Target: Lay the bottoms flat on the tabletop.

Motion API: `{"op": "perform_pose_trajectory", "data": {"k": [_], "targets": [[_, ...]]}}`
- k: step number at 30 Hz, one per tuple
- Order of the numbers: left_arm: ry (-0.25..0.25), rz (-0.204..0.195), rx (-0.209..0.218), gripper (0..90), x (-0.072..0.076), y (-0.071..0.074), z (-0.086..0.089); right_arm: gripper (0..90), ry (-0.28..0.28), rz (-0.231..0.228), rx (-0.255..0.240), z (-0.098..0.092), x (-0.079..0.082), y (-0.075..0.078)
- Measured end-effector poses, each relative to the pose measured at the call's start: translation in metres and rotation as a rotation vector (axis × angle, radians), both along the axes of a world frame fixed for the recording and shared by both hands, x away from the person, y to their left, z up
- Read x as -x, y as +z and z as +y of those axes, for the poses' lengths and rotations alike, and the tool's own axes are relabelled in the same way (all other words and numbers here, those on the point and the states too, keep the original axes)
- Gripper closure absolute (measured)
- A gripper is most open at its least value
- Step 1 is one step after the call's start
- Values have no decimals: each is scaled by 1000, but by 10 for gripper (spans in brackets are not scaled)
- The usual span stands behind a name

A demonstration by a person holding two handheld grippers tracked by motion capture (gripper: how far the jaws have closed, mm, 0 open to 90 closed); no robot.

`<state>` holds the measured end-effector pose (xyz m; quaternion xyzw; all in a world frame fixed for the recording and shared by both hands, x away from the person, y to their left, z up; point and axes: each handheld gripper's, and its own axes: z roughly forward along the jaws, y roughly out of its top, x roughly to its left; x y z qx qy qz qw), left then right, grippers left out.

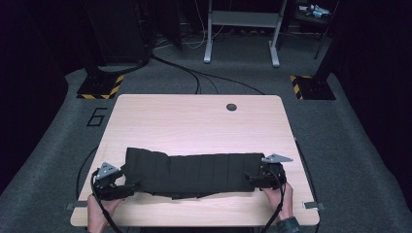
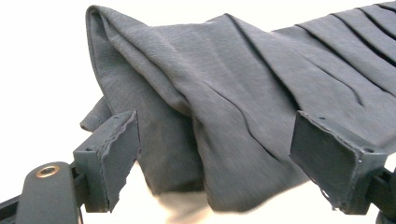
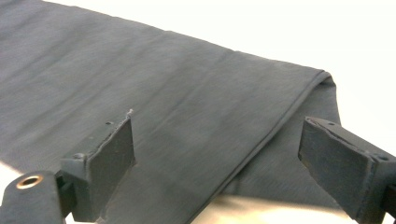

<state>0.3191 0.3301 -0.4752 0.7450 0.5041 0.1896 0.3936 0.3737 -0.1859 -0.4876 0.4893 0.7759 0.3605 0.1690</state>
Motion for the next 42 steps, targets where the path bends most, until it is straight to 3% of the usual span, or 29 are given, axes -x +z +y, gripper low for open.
{"op": "perform_pose_trajectory", "data": {"k": [3,5,9,10,11,18,23,27,34,42], "targets": [[-20,-2,-10,181,6,-1,0,136,13,-4,-3,2,13,0],[-44,10,-24,237,10,-6,-2,179,28,4,-11,4,31,-7],[-63,23,-44,338,13,-13,-4,263,35,6,-1,8,43,-17],[-63,23,-44,357,13,-13,-4,263,35,6,-1,8,43,-17],[-74,13,-43,404,14,-15,-5,332,27,4,12,10,45,-21],[-71,0,-113,571,16,-20,-10,521,15,-17,8,14,49,-24],[-70,-22,-115,683,17,-22,-12,696,13,-34,12,17,51,-26],[-72,-27,-102,722,17,-22,-11,791,22,-54,18,17,53,-25],[-84,-29,-67,735,17,-13,-7,827,24,-94,15,16,55,-14],[-91,-55,-64,739,13,-1,-7,841,17,-135,20,17,52,1]]}}
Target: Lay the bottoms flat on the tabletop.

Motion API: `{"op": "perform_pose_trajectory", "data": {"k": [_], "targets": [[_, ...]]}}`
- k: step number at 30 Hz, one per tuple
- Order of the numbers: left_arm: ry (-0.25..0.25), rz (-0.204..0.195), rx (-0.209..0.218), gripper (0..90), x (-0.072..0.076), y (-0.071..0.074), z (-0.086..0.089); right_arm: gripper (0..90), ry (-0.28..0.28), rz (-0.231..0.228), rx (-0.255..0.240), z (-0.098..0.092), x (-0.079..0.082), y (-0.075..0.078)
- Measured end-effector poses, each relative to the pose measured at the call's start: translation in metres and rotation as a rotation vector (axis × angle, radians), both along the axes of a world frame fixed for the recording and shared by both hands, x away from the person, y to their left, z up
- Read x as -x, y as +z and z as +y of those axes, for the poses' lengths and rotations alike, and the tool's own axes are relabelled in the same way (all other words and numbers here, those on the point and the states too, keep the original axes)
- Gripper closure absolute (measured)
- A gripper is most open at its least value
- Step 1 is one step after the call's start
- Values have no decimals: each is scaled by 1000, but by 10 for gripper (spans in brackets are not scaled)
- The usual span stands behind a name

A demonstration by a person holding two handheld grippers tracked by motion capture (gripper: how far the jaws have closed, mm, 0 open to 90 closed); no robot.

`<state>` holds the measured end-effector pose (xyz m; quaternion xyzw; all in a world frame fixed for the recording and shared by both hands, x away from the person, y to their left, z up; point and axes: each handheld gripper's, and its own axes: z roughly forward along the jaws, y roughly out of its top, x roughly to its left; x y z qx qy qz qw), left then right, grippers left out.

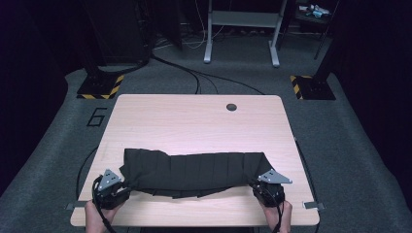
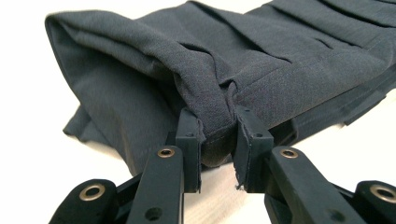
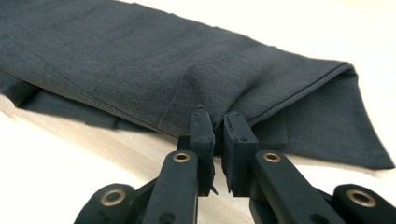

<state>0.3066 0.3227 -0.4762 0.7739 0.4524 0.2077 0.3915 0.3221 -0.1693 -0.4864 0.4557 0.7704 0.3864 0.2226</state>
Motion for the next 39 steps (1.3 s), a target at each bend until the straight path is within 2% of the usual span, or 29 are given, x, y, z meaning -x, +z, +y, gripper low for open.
{"op": "perform_pose_trajectory", "data": {"k": [3,11,14,21,25,30,34,39], "targets": [[-9,-10,9,740,-3,6,1,846,3,-16,-5,0,-3,5],[-27,-27,-20,746,-14,22,-1,854,0,-43,4,1,-12,21],[-26,-23,-12,748,-18,26,-1,855,-2,-50,7,2,-15,26],[-31,-34,-13,753,-36,43,-3,858,-2,-71,25,3,-31,44],[-38,-21,-9,757,-47,50,-3,859,0,-72,36,4,-40,51],[-40,-9,7,759,-59,55,-2,859,-1,-65,26,2,-52,56],[-38,11,18,764,-75,57,0,860,1,-42,20,1,-70,63],[-30,34,15,766,-95,58,2,859,7,-34,45,5,-92,73]]}}
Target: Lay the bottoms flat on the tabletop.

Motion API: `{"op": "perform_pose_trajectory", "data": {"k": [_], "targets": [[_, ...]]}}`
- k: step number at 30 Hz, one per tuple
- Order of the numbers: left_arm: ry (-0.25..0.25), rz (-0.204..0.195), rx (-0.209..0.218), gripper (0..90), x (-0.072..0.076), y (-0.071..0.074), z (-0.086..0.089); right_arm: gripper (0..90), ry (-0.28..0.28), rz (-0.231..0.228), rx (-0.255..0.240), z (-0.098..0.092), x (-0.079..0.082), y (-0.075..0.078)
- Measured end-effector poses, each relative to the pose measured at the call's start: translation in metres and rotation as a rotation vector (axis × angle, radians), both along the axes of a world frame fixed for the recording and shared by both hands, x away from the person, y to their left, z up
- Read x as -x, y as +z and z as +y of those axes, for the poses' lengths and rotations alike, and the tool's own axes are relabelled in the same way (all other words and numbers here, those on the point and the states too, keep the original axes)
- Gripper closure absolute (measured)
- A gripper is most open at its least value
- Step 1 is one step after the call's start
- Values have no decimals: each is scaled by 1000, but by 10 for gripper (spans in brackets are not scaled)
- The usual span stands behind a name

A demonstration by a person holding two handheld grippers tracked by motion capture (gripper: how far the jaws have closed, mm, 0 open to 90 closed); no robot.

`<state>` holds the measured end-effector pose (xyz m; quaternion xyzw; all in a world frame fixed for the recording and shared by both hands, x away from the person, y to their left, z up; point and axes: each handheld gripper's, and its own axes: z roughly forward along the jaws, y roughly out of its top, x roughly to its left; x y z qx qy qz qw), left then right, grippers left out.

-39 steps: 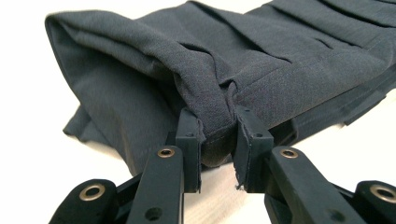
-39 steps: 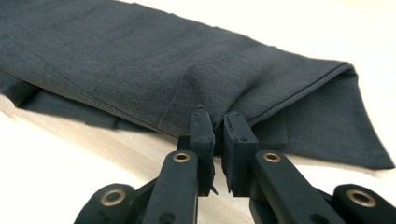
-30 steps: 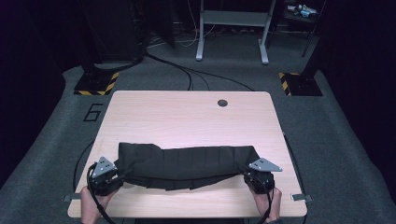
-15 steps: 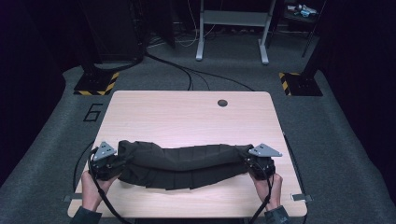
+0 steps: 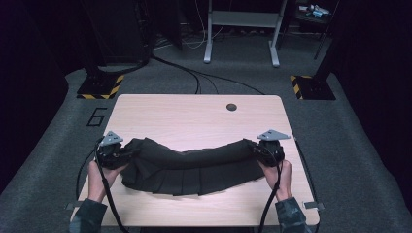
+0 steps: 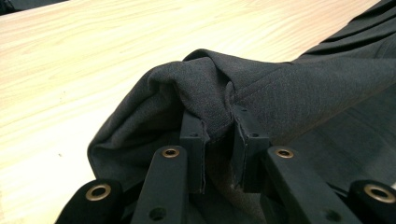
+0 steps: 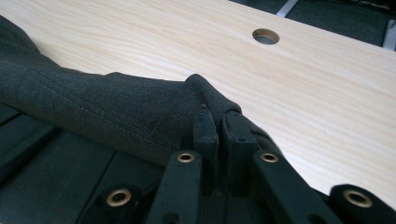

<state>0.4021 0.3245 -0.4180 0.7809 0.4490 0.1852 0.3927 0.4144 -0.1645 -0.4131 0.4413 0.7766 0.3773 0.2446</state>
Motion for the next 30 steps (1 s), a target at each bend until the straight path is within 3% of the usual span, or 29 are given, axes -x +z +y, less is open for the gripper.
{"op": "perform_pose_trajectory", "data": {"k": [1,3,5,7,11,14,15,17,21,26,27,30], "targets": [[0,0,0,766,0,0,0,859,0,0,0,0,0,0],[1,19,-1,766,-16,1,1,859,-10,21,4,2,-19,5],[3,26,-5,766,-20,2,1,858,-17,43,9,4,-33,6],[18,46,-15,765,-42,2,0,857,-35,68,11,7,-50,6],[49,91,-44,751,-72,-3,-3,850,-76,118,36,15,-88,-1],[107,108,-56,668,-90,-12,-5,807,-112,150,47,19,-109,-11],[124,122,-53,588,-93,-14,-5,770,-127,164,44,20,-115,-15],[150,133,-79,450,-98,-18,-4,621,-140,190,39,19,-124,-23],[174,137,-82,313,-93,-22,1,404,-148,224,-9,15,-123,-30],[164,158,-46,229,-80,-22,12,272,-125,238,-39,7,-106,-35],[173,134,-33,218,-77,-22,13,244,-118,234,-38,5,-102,-36],[159,130,-64,202,-69,-24,14,183,-106,239,-41,3,-91,-41]]}}
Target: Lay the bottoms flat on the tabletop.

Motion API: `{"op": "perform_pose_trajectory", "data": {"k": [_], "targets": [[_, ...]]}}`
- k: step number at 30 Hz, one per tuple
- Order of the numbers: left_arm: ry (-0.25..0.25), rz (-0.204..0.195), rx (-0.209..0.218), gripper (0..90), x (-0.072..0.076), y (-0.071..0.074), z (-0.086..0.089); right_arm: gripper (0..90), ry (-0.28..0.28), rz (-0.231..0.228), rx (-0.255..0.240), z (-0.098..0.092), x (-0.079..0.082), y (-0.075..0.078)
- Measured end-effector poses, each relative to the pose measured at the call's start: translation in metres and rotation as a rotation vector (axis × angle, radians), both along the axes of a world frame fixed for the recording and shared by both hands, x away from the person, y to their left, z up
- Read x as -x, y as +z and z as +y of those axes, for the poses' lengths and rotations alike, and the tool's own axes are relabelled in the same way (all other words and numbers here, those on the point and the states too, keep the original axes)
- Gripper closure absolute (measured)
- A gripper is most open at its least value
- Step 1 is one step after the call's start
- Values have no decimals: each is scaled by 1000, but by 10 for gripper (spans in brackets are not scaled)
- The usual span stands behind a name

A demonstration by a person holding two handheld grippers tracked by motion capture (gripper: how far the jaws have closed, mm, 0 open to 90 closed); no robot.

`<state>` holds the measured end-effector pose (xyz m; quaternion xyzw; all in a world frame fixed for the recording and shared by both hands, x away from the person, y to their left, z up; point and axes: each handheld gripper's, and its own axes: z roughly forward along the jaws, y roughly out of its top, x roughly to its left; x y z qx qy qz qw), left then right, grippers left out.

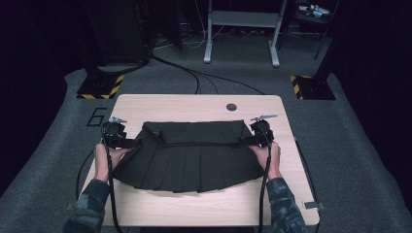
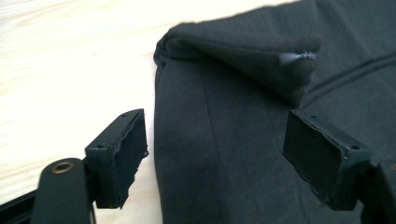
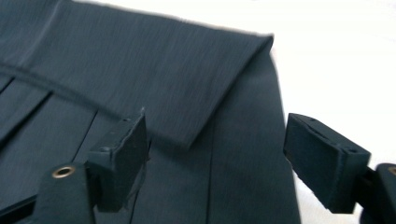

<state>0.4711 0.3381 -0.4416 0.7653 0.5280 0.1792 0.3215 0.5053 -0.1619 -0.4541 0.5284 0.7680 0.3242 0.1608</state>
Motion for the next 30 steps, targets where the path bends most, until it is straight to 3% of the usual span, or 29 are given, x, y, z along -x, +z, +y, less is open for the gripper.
{"op": "perform_pose_trajectory", "data": {"k": [3,5,6,8,11,13,14,16,18,22,23,30], "targets": [[-3,4,-37,177,6,-5,1,141,17,4,2,-2,11,-7],[-4,9,-34,169,7,-8,1,116,30,3,1,-2,15,-9],[0,18,-34,158,10,-14,2,57,35,6,13,-3,23,-16],[-5,31,-44,158,12,-17,2,48,37,10,4,-3,25,-18],[-12,75,-101,154,18,-31,0,16,32,32,24,-7,35,-31],[-10,81,-91,153,18,-33,1,6,26,44,25,-8,38,-37],[-2,94,-136,153,22,-41,1,2,26,51,24,-10,40,-41],[-8,133,-125,147,24,-48,2,0,28,71,25,-12,42,-48],[-3,145,-157,148,27,-55,2,0,29,81,38,-14,43,-55],[-5,165,-145,138,33,-65,8,0,30,79,67,-14,47,-60],[7,156,-112,138,35,-67,10,0,33,72,90,-13,47,-61],[12,120,-99,135,51,-70,18,0,24,57,99,-15,54,-63]]}}
